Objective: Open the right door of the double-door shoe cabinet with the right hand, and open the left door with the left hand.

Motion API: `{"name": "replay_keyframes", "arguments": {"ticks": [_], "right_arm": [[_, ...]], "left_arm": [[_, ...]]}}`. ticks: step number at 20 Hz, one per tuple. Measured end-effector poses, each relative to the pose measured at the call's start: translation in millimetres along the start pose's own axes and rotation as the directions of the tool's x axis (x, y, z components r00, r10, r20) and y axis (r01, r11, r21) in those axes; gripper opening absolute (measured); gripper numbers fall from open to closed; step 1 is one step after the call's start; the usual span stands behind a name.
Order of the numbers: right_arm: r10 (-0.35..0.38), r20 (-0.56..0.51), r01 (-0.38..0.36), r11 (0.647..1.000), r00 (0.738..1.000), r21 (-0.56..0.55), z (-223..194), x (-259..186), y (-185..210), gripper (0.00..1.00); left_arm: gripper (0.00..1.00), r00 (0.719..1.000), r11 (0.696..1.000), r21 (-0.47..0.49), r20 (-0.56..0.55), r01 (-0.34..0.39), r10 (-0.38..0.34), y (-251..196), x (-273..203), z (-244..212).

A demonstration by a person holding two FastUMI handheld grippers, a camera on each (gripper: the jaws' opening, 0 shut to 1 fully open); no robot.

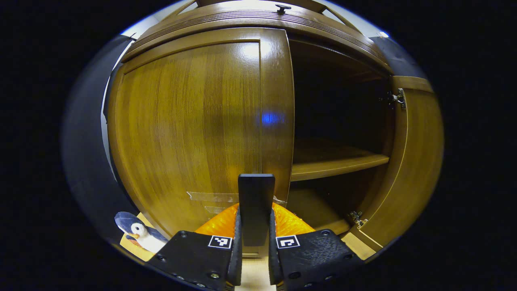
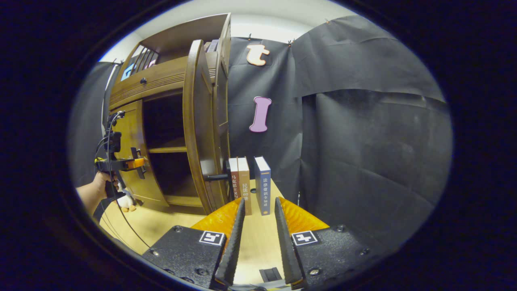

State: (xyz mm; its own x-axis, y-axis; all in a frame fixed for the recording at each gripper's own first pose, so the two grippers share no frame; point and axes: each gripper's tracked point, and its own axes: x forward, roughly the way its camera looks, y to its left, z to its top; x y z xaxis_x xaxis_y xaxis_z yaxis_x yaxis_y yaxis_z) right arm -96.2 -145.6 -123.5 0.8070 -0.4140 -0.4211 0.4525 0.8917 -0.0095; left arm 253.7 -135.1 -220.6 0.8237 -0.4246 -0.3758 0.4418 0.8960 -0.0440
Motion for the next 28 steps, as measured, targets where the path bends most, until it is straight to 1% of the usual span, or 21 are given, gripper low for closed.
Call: {"name": "replay_keyframes", "arguments": {"ticks": [4,5,6,7,8,10,11,13,18,21,22,23,24,25,26,27,28], "right_arm": [[0.016,-0.001,-0.016,1.0,1.0,-0.012,0,-2,4,0.47],[0.024,-0.001,-0.024,1.0,1.0,-0.017,0,-2,6,0.49],[0.033,0.001,-0.033,0.999,0.999,-0.022,0,-3,9,0.47],[0.04,0.0,-0.04,0.999,0.999,-0.026,-1,-3,11,0.49],[0.051,-0.002,-0.051,0.998,0.999,-0.03,-1,-4,14,0.47],[0.067,-0.004,-0.067,0.997,0.998,-0.037,-3,-6,18,0.49],[0.072,-0.006,-0.072,0.997,0.997,-0.04,-4,-5,19,0.47],[0.084,-0.011,-0.084,0.996,0.996,-0.04,-6,-6,23,0.47],[0.12,-0.012,-0.12,0.99,0.993,-0.07,-14,-12,37,0.47],[0.136,-0.013,-0.137,0.988,0.991,-0.075,-17,-13,43,0.49],[0.141,-0.013,-0.142,0.987,0.99,-0.074,-17,-13,44,0.47],[0.142,-0.014,-0.142,0.987,0.99,-0.074,-17,-13,45,0.49],[0.146,-0.014,-0.147,0.986,0.989,-0.073,-16,-14,45,0.49],[0.144,-0.014,-0.145,0.987,0.989,-0.074,-17,-13,45,0.48],[0.15,-0.013,-0.15,0.986,0.989,-0.072,-17,-14,45,0.48],[0.154,-0.017,-0.154,0.985,0.988,-0.071,-18,-13,47,0.48],[0.162,-0.024,-0.163,0.984,0.986,-0.073,-20,-13,48,0.47]], "left_arm": [[0.25,1.0,1.0,0.004,0.008,-0.024,0.024,4,-14,-4],[0.25,0.999,0.999,0.004,0.012,-0.037,0.037,5,-18,-4],[0.25,0.999,0.999,0.005,0.013,-0.048,0.048,5,-22,-5],[0.25,0.998,0.998,0.003,0.014,-0.055,0.055,6,-26,-5],[0.25,0.998,0.998,0.0,0.015,-0.059,0.059,7,-29,-6],[0.25,0.998,0.998,-0.004,0.015,-0.066,0.066,9,-38,-8],[0.25,0.997,0.997,-0.003,0.017,-0.074,0.074,10,-42,-10],[0.25,0.996,0.996,0.004,0.023,-0.092,0.092,12,-50,-10],[0.25,0.993,0.993,-0.011,0.017,-0.115,0.115,17,-62,-14],[0.25,0.991,0.991,-0.02,0.016,-0.136,0.136,20,-68,-16],[0.25,0.989,0.989,-0.024,0.013,-0.144,0.144,21,-70,-17],[0.25,0.988,0.988,-0.028,0.012,-0.153,0.154,23,-73,-18],[0.25,0.983,0.983,-0.024,0.011,-0.182,0.182,28,-76,-18],[0.25,0.982,0.981,-0.037,0.007,-0.189,0.19,31,-83,-19],[0.2,0.983,0.982,-0.05,0.012,-0.181,0.181,29,-78,-19],[0.16,0.984,0.983,-0.041,-0.001,-0.177,0.177,29,-80,-20],[0.16,0.984,0.984,-0.029,0.001,-0.175,0.176,30,-80,-20]]}}
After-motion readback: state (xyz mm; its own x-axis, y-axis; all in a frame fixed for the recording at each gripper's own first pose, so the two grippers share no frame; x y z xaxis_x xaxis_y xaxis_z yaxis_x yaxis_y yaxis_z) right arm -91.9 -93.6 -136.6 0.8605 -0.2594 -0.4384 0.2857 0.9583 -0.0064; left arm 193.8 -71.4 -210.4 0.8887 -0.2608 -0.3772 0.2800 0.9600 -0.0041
